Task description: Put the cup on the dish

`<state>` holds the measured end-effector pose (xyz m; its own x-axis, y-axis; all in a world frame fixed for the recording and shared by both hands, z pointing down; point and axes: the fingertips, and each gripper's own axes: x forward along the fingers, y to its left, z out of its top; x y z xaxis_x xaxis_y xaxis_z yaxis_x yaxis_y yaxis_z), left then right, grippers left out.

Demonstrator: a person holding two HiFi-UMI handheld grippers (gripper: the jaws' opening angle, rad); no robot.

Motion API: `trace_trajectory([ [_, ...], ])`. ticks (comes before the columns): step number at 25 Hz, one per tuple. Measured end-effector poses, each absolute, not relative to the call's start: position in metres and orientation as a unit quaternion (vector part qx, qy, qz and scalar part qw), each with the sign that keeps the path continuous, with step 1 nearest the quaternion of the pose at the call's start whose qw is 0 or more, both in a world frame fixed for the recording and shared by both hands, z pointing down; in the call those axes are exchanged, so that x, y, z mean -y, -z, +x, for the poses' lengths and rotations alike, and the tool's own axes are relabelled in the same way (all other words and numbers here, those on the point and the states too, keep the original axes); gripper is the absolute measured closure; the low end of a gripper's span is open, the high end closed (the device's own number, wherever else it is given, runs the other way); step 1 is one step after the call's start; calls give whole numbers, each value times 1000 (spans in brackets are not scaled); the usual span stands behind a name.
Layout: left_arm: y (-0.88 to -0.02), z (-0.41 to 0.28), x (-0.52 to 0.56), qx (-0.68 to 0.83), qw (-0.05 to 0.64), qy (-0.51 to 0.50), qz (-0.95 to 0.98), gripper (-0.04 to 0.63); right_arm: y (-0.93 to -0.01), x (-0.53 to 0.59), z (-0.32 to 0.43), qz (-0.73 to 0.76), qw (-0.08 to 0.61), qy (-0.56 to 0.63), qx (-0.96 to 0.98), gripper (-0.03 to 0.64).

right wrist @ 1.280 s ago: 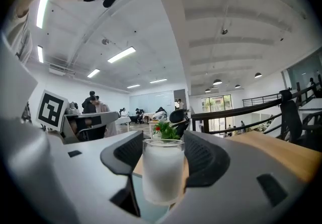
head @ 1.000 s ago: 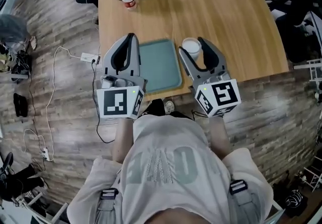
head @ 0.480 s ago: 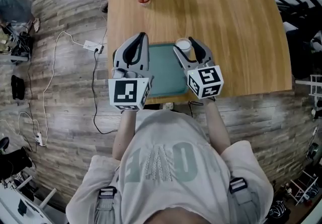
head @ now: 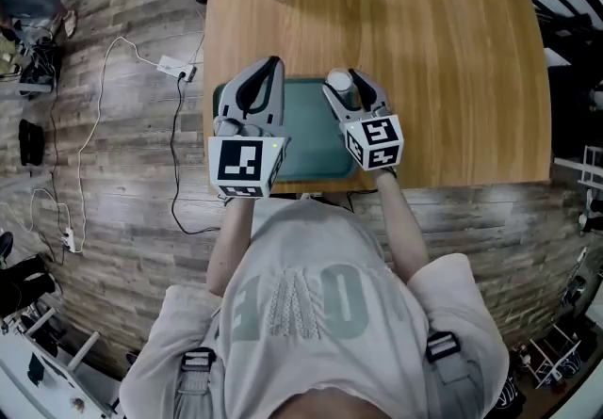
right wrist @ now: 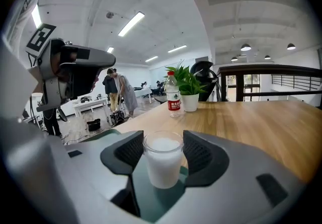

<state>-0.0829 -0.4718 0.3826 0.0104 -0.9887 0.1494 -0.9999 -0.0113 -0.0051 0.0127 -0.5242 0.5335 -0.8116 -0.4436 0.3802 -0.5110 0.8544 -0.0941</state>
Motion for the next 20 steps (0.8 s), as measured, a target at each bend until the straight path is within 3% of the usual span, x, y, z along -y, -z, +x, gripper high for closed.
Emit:
trace_trajectory([
  [20,-391,-73,483,692,56,-59,718,586,-552,517,26,245,203,-81,945,370],
])
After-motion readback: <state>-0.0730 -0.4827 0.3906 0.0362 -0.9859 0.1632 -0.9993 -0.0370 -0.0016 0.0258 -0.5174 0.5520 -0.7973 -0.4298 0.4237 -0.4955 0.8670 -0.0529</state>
